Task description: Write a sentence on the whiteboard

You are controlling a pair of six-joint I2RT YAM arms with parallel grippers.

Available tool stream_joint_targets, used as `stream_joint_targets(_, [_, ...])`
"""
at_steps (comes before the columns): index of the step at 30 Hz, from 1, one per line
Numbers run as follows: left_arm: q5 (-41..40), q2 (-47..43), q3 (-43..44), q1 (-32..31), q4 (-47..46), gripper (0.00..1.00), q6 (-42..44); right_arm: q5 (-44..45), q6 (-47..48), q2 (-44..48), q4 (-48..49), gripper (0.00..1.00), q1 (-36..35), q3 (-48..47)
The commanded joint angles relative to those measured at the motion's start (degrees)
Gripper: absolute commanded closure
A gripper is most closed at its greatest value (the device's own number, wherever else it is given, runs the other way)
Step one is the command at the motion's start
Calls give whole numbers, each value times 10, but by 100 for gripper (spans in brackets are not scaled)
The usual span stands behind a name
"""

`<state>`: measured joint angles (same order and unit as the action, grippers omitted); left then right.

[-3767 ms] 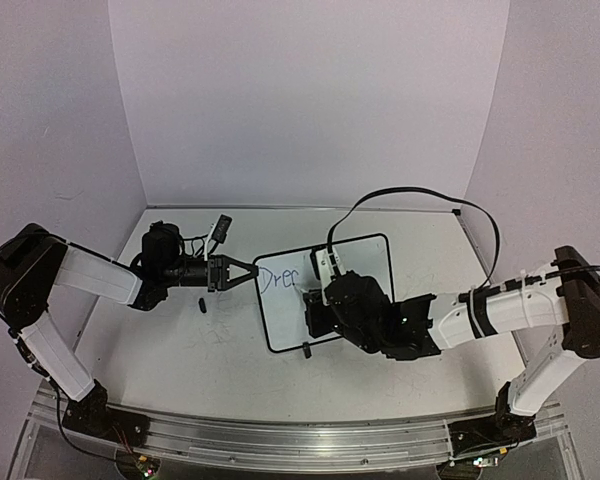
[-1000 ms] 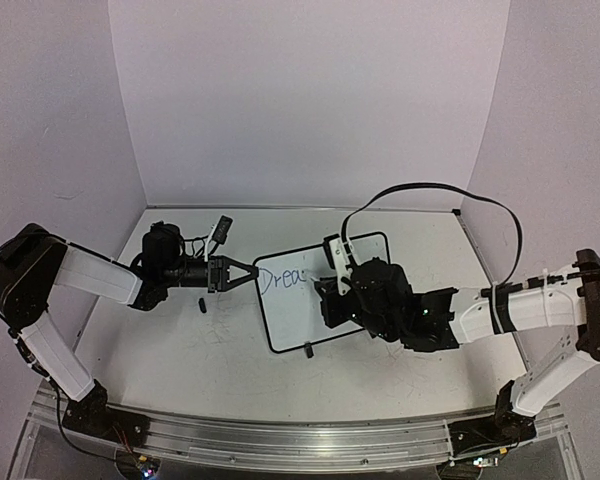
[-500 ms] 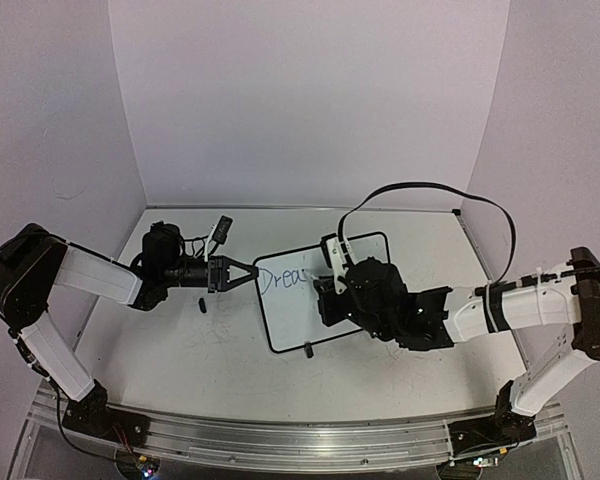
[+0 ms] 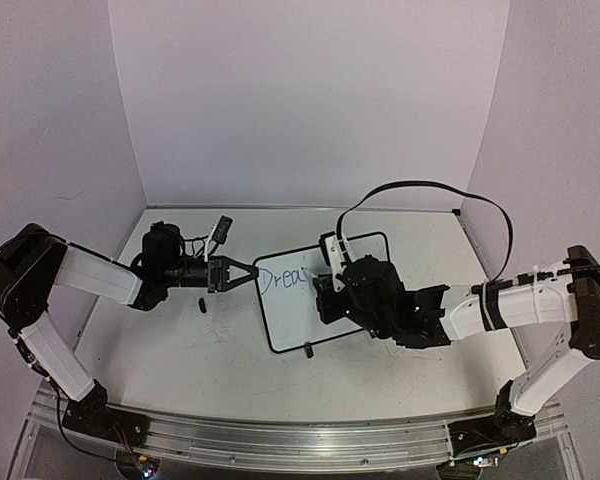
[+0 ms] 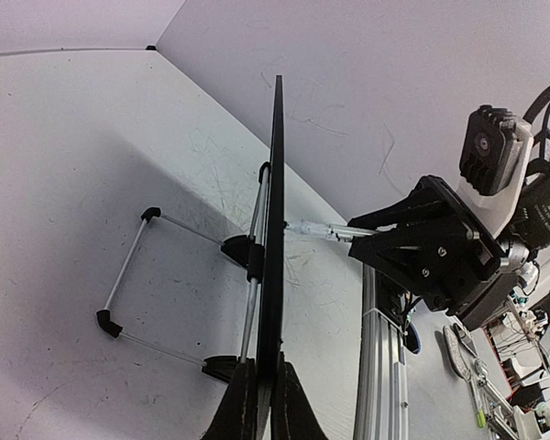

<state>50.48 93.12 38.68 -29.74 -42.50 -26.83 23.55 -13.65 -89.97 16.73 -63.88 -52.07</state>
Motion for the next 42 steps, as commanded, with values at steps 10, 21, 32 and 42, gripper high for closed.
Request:
stream_joint_targets(10, [24,-15,18,-4,4,100,-4,4,-44,6,-8,100,1,12])
stream_joint_targets(21, [24,-14,20,-3,5,100,-6,-3,-62,9,-8,100,-5,31])
stream_joint_targets(32, [25,-14,20,-4,4,100,-5,6,-64,6,-11,100,-6,25])
stream_joint_targets(42, [26,-13,20,-3,4,100,-6,28,-33,2,5,100,-3,-11])
